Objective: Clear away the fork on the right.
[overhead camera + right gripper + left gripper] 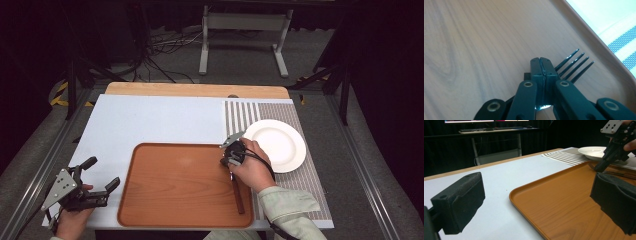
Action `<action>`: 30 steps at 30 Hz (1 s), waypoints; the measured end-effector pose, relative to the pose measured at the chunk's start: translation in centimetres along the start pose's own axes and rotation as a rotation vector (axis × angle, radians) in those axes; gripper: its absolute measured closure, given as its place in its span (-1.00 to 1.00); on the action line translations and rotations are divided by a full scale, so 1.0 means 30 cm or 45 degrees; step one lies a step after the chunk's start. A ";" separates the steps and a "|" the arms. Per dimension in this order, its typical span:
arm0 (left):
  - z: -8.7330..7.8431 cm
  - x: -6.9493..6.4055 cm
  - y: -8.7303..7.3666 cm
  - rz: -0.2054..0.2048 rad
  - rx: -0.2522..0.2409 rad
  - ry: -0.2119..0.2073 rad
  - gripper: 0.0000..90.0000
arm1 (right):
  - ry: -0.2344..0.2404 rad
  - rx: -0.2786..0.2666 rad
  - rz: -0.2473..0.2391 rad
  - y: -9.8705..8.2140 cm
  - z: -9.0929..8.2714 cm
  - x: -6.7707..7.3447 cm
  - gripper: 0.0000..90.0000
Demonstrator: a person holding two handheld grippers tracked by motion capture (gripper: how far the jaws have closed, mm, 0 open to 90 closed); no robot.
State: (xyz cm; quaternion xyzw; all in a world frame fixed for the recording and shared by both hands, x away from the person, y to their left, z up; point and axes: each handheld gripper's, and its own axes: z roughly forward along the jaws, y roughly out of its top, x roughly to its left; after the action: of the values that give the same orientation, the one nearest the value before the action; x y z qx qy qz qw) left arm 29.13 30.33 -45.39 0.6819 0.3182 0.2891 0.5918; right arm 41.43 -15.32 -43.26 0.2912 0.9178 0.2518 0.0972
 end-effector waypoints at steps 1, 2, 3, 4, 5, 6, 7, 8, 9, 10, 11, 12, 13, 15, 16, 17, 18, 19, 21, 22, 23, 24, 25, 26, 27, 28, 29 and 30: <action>0.000 0.000 0.000 -0.004 -0.004 0.003 -1.00 | -0.003 0.000 0.001 -0.002 -0.001 -0.003 1.00; -0.001 0.001 0.000 -0.004 -0.001 0.002 -0.99 | -0.001 0.000 0.003 -0.003 -0.002 -0.005 1.00; -0.001 0.001 0.000 -0.004 -0.001 0.002 -1.00 | -0.005 -0.002 0.006 -0.005 -0.003 -0.008 1.00; -0.001 0.001 0.000 -0.004 -0.001 0.002 -1.00 | -0.004 -0.001 0.009 -0.007 -0.004 -0.011 1.00; -0.001 0.001 -0.001 -0.004 0.000 0.003 -1.00 | -0.005 0.001 0.014 -0.008 -0.006 -0.013 1.00; -0.001 0.001 -0.001 -0.004 0.000 0.003 -0.99 | -0.011 -0.001 0.019 -0.010 -0.006 -0.015 1.00; 0.000 0.000 -0.001 -0.005 -0.005 0.004 -1.00 | -0.011 0.000 0.020 -0.011 -0.007 -0.017 1.00; 0.000 0.000 -0.001 -0.005 -0.004 0.004 -1.00 | -0.017 -0.001 0.021 -0.013 -0.008 -0.019 1.00; 0.000 0.000 -0.001 -0.005 -0.004 0.004 -1.00 | -0.019 0.000 0.023 -0.014 -0.009 -0.021 1.00; 0.000 0.000 -0.001 -0.005 -0.003 0.004 -1.00 | -0.022 0.001 0.028 -0.016 -0.010 -0.022 1.00; 0.000 0.000 -0.001 -0.006 -0.003 0.004 -1.00 | -0.025 0.003 0.027 -0.018 -0.012 -0.025 1.00; 0.000 0.000 -0.001 -0.006 -0.003 0.004 -1.00 | -0.031 0.001 0.026 -0.019 -0.013 -0.027 1.00; 0.000 0.001 -0.001 -0.007 -0.003 0.005 -1.00 | -0.031 0.002 0.027 -0.021 -0.014 -0.030 1.00; 0.000 0.001 -0.001 -0.006 -0.003 0.005 -1.00 | -0.040 0.003 0.037 -0.024 -0.016 -0.033 1.00; 0.000 0.001 -0.001 -0.006 -0.003 0.005 -1.00 | -0.041 0.002 0.043 -0.026 -0.017 -0.034 1.00; 0.000 0.001 -0.001 -0.006 -0.003 0.005 -1.00 | -0.041 0.002 0.043 -0.026 -0.017 -0.034 1.00; 0.000 0.001 -0.001 -0.006 -0.002 0.004 -1.00 | -0.045 0.002 0.042 -0.029 -0.019 -0.038 1.00; 0.000 0.001 -0.001 -0.005 -0.002 0.005 -1.00 | -0.045 0.002 0.042 -0.029 -0.019 -0.038 1.00; 0.000 0.000 -0.001 -0.007 -0.003 0.006 -1.00 | -0.047 0.004 0.047 -0.031 -0.021 -0.040 1.00; 0.001 0.001 -0.001 -0.005 0.001 0.004 -1.00 | -0.049 0.002 0.052 -0.033 -0.022 -0.042 1.00; 0.001 0.001 -0.001 -0.004 0.002 0.003 -1.00 | -0.051 0.003 0.055 -0.034 -0.022 -0.043 1.00; 0.001 0.001 -0.001 -0.004 0.002 0.004 -0.99 | -0.054 0.004 0.055 -0.034 -0.023 -0.044 1.00; 0.001 0.001 -0.001 -0.004 0.001 0.003 -1.00 | -0.051 0.005 0.055 -0.035 -0.023 -0.045 1.00; 0.001 0.001 -0.001 -0.004 0.001 0.003 -0.99 | -0.052 0.005 0.055 -0.036 -0.024 -0.046 1.00; 0.001 0.001 -0.001 -0.003 0.001 0.003 -1.00 | -0.056 0.003 0.054 -0.036 -0.024 -0.047 1.00; 0.001 0.001 -0.001 -0.004 0.001 0.003 -1.00 | -0.057 0.005 0.053 -0.037 -0.025 -0.047 1.00; 0.001 0.001 -0.001 -0.004 0.001 0.003 -1.00 | -0.059 0.003 0.055 -0.037 -0.026 -0.047 1.00; 0.001 0.002 -0.001 -0.004 0.001 0.004 -1.00 | -0.060 -0.009 0.049 -0.037 -0.027 -0.048 0.99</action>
State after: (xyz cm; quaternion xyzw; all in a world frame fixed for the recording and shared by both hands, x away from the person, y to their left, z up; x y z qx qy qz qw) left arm 29.17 30.35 -45.41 0.6812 0.3202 0.2891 0.5914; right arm 41.78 -17.27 -43.09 0.3143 0.9085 0.2501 0.1150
